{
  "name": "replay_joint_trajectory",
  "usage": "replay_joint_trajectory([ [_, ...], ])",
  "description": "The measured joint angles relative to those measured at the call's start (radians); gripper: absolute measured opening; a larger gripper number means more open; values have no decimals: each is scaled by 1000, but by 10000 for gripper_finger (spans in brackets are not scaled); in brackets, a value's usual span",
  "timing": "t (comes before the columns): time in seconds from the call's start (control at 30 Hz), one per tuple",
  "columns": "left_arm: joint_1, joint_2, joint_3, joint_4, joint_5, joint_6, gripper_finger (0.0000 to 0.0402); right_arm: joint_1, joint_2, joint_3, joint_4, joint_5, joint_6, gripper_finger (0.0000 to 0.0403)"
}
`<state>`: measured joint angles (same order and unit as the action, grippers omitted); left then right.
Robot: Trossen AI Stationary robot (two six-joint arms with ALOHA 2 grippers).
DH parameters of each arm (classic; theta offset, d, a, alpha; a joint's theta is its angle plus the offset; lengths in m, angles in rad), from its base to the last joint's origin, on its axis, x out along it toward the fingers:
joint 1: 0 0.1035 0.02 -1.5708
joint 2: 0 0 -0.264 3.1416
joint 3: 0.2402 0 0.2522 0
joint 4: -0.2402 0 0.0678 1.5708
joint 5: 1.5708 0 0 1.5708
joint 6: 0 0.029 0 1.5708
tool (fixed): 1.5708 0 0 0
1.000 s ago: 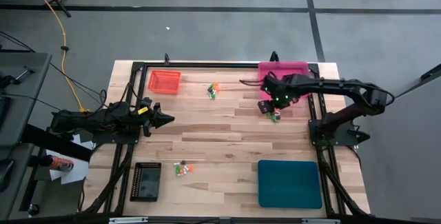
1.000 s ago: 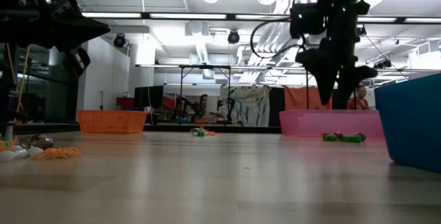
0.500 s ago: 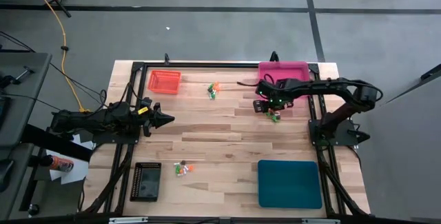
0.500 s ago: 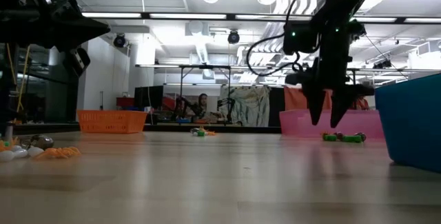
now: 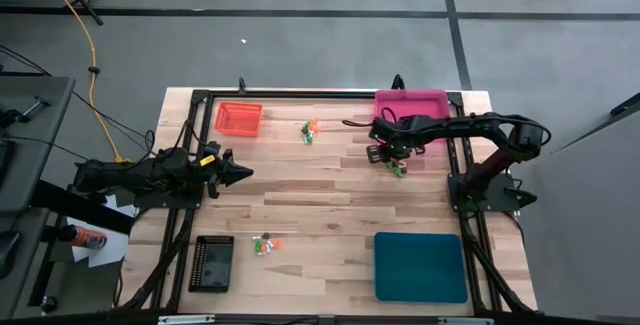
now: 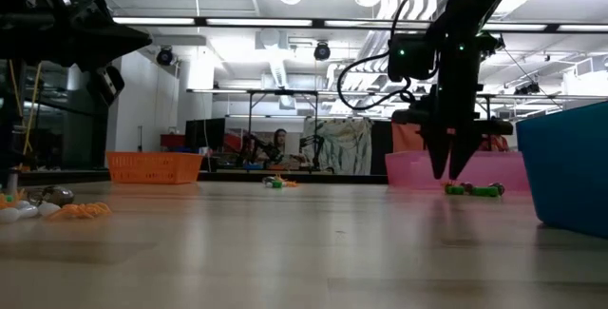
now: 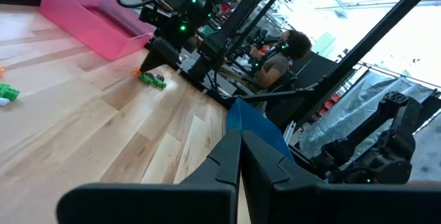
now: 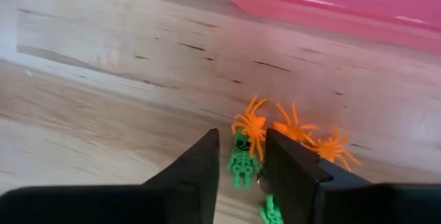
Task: Sort Halloween decoration
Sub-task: Put the orange spider toy into the pink bin
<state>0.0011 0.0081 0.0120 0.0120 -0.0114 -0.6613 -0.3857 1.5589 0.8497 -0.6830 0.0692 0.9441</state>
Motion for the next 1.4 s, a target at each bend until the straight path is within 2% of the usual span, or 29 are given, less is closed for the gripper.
replay_joint_trajectory([
  [0.13, 0, 0, 0, 0, 0, 0, 1, -1, 0, 0, 1, 1, -9, 92],
  [0.9, 0, 0, 0, 0, 0, 0, 1, -1, 46, 0, 25, 1, -29, 86],
  [1.03, 0, 0, 0, 0, 0, 0, 1, -1, 46, 0, 25, 11, -29, 67],
  [1.23, 0, 0, 0, 0, 0, 0, 1, -1, 37, 0, 27, 25, -63, 7],
  [1.4, 0, 0, 0, 0, 0, 0, 1, 0, -11, 26, -23, 51, -103, 7],
])
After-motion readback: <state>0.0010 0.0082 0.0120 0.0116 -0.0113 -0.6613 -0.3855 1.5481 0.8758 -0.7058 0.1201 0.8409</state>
